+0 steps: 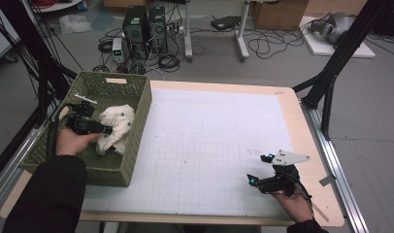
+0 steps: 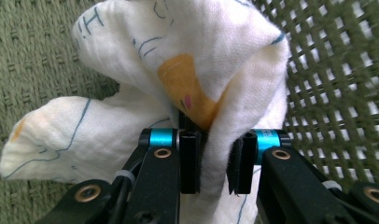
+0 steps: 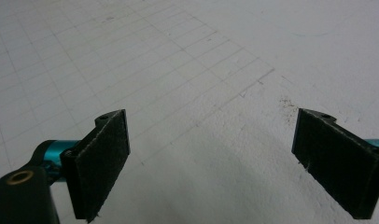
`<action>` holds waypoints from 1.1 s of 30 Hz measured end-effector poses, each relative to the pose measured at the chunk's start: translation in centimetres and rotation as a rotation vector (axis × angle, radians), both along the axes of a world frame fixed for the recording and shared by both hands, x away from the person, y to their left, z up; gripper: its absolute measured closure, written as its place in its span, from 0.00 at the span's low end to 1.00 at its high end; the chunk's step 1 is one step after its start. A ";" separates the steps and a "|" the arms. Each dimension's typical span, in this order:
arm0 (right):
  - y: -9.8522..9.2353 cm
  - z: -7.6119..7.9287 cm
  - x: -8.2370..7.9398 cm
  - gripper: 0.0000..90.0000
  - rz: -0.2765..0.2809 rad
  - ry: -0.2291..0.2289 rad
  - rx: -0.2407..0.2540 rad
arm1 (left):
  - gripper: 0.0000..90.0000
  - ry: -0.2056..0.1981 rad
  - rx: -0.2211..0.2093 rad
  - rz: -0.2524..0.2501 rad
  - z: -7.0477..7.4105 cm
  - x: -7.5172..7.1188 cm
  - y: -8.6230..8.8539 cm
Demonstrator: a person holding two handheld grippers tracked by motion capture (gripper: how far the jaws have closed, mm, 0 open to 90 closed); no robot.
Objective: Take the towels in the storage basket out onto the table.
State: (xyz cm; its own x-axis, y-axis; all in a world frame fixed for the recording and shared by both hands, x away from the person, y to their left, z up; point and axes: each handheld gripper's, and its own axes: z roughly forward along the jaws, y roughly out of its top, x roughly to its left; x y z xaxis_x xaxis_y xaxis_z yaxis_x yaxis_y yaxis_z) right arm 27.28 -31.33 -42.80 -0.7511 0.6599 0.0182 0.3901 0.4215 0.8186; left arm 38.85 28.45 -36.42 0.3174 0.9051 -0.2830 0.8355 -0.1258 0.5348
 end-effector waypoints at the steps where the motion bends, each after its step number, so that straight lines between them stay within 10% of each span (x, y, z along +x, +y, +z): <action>1: 0.0 0.0 0.0 0.12 -0.001 -0.001 0.001 | 0.86 -0.006 -0.012 0.000 0.1 -0.1 0.1; 16: -0.1 0.1 0.0 0.12 -0.006 -0.003 0.009 | 0.86 -0.079 -0.227 0.027 1.3 -1.1 2.1; 33: -0.3 0.1 0.0 0.12 -0.010 -0.005 0.010 | 0.86 -0.139 -0.335 -0.001 2.7 -2.3 4.0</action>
